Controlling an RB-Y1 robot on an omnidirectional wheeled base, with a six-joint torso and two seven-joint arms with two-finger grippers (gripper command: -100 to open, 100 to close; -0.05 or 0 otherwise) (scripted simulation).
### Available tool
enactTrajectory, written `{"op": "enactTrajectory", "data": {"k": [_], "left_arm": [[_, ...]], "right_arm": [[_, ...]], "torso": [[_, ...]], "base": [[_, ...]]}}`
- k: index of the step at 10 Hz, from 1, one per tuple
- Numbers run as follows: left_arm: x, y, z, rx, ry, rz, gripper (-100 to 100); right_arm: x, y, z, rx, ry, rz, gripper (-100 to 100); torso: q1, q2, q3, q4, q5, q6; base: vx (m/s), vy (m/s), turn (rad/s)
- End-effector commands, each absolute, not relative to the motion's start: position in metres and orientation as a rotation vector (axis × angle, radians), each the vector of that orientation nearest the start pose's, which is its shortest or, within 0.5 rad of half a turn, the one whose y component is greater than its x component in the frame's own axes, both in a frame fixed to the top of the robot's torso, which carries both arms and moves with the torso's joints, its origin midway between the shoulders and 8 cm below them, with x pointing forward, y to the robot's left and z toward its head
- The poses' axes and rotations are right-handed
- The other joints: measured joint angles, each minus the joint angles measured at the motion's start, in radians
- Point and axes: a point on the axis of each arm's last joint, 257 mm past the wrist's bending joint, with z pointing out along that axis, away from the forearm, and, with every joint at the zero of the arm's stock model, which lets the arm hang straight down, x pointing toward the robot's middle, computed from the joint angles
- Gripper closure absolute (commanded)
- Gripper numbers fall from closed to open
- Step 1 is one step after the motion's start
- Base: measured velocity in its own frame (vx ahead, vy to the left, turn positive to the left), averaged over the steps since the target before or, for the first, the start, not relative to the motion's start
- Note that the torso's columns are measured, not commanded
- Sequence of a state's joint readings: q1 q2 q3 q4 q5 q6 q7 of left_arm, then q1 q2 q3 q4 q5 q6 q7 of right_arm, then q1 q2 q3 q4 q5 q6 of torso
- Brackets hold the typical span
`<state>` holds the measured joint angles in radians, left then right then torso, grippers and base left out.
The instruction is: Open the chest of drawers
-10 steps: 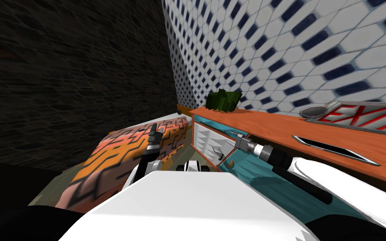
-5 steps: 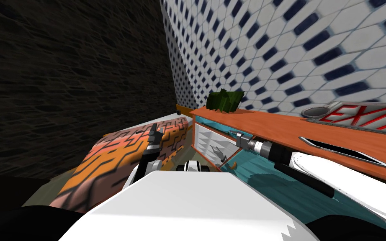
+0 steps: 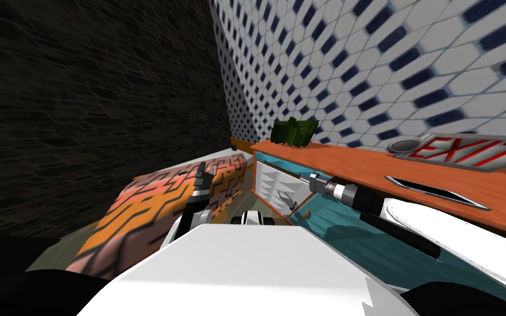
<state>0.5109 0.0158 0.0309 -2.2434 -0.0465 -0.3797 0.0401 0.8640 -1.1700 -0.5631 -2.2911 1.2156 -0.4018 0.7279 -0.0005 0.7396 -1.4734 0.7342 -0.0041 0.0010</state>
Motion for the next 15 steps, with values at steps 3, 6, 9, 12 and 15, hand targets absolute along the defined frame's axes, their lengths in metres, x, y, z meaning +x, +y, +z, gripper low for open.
{"op": "enactTrajectory", "data": {"k": [3, 6, 9, 12, 15], "left_arm": [[0.367, 0.293, -0.02, -0.768, 0.749, -1.23, 0], [0.367, 0.293, -0.02, -0.768, 0.749, -1.229, 0], [0.367, 0.293, -0.02, -0.768, 0.749, -1.229, 0], [0.367, 0.293, -0.02, -0.768, 0.749, -1.23, 0], [0.367, 0.293, -0.02, -0.768, 0.749, -1.229, 0]], "right_arm": [[0.352, -0.329, -0.089, -1.761, 1.035, -0.707, -100], [0.357, -0.325, -0.072, -1.771, 1.015, -0.696, -100], [0.363, -0.315, -0.043, -1.79, 0.98, -0.676, -100], [0.361, -0.316, -0.049, -1.786, 0.987, -0.679, 0], [0.361, -0.316, -0.049, -1.786, 0.987, -0.679, 0]], "torso": [[-0.007, -0.006, -0.005, 0.003, 0.002, 0.0], [0.0, -0.004, -0.004, 0.003, 0.004, -0.001], [0.001, 0.0, -0.002, 0.004, 0.004, -0.001], [-0.001, -0.001, -0.002, 0.004, 0.004, -0.001], [0.001, -0.002, -0.003, 0.004, 0.004, -0.001]], "base": [[-0.084, 0.079, -0.058], [0.016, 0.01, -0.083], [0.011, 0.021, -0.106], [0.001, 0.005, -0.007], [0.0, 0.0, 0.0]]}}
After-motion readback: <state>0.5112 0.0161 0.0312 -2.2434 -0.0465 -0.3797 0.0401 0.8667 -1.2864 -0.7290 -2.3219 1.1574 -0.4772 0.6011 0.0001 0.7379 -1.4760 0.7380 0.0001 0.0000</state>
